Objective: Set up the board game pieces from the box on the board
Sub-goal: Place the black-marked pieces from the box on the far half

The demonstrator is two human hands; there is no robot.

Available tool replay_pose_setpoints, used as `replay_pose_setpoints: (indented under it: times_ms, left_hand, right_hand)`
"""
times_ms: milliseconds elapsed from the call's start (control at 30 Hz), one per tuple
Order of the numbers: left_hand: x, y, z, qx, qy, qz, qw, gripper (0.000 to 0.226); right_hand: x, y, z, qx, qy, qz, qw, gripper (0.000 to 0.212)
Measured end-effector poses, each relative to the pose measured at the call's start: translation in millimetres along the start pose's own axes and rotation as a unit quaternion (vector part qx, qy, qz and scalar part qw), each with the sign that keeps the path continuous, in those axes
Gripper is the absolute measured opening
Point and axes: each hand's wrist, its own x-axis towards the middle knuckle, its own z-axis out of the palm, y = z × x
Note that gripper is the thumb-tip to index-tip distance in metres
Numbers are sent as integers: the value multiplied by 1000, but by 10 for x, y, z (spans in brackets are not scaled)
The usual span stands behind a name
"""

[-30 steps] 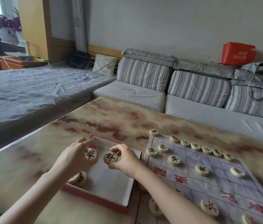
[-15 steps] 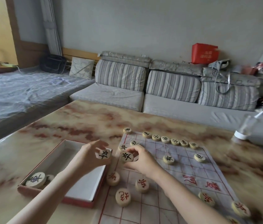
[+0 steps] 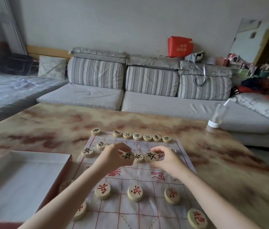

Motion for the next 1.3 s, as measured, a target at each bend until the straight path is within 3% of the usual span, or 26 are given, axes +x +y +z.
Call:
replay_pose_setpoints:
  times_ms: [367,867,1300]
  left_hand:
    - [692,331,961,34,-36,17,999,50]
    - [902,327,1423,87,-40,8,995,52]
    - [842,348,1390,83,-25,22,996,59]
  right_hand:
    - [337,1183,-605,60,156,118,979,53]
    - [488,1614,-599,12,160,110,981,51]
    - [352,1497,-621,27,148,94,984,59]
